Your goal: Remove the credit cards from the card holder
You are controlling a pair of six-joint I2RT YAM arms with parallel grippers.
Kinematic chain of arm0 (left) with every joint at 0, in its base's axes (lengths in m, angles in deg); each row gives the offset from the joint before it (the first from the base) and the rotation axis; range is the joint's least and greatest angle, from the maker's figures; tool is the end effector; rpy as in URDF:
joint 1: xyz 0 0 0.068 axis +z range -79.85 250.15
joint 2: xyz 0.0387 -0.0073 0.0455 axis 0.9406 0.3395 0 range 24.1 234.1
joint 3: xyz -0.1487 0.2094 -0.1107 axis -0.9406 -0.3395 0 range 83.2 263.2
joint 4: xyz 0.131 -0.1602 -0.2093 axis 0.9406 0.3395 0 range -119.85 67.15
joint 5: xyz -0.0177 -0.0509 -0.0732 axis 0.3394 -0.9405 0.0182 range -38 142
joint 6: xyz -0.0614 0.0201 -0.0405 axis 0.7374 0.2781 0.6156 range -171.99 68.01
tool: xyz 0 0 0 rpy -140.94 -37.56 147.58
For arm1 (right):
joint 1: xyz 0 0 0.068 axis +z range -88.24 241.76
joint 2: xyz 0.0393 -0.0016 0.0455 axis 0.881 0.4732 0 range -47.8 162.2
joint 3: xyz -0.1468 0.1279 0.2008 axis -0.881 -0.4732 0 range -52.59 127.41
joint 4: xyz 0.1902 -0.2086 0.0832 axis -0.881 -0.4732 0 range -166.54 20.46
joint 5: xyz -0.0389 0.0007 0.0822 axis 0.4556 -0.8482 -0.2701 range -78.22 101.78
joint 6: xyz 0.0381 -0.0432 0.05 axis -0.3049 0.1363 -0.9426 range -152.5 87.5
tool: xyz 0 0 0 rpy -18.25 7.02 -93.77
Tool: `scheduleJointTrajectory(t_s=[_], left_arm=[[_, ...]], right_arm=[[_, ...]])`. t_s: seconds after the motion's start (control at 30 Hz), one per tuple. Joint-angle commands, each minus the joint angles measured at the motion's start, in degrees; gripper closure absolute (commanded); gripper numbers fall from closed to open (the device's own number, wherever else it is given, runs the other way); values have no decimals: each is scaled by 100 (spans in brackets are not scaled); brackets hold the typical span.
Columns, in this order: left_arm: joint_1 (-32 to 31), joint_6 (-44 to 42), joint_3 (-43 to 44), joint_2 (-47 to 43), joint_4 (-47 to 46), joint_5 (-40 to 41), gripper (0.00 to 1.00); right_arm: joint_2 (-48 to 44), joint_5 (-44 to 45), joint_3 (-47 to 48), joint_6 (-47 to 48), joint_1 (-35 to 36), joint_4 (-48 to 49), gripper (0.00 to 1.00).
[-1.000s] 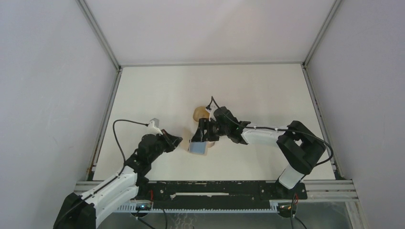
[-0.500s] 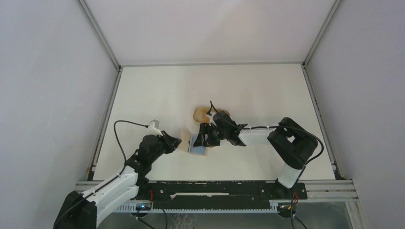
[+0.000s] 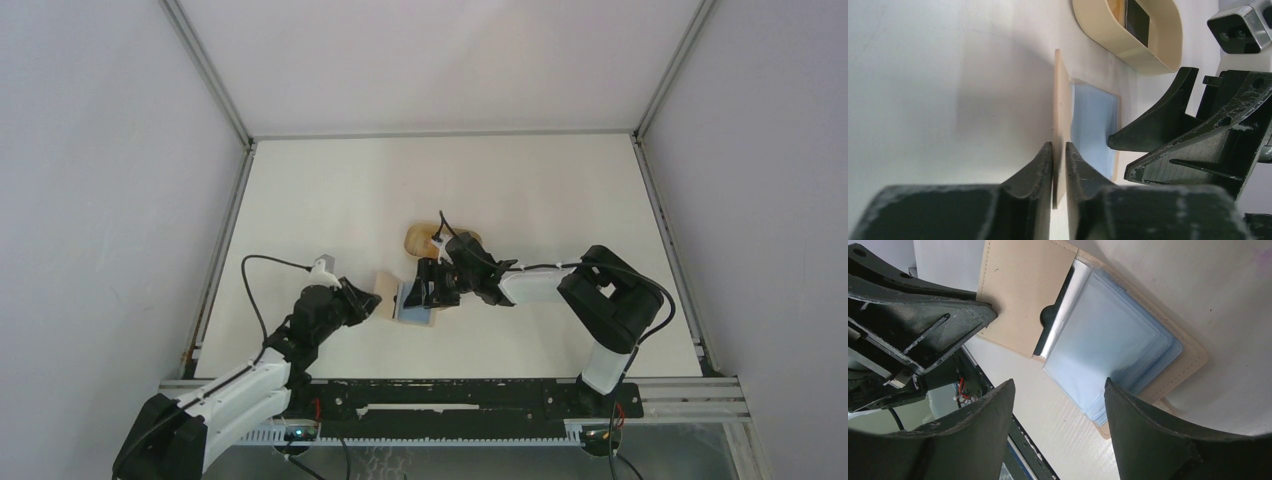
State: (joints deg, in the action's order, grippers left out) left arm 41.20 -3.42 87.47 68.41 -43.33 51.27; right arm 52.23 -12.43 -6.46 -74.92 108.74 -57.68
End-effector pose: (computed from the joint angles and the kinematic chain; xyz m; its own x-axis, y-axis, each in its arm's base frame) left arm 0.1771 -0.0989 0.1068 -0.6293 -0.5087 -0.5875 0.0335 0.7376 -0.6745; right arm 0.2395 0.2953 0.1008 -0.9272 -0.0920 -0.3631 -0.3376 0.6252 0.7036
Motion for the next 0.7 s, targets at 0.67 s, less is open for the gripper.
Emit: scheduleJointTrajectory(t_s=[0.67], left_arm=[[34,-74,664,-138,-856,-912,100]], right_arm=[[-1806,-182,-140,374,-355,290,23]])
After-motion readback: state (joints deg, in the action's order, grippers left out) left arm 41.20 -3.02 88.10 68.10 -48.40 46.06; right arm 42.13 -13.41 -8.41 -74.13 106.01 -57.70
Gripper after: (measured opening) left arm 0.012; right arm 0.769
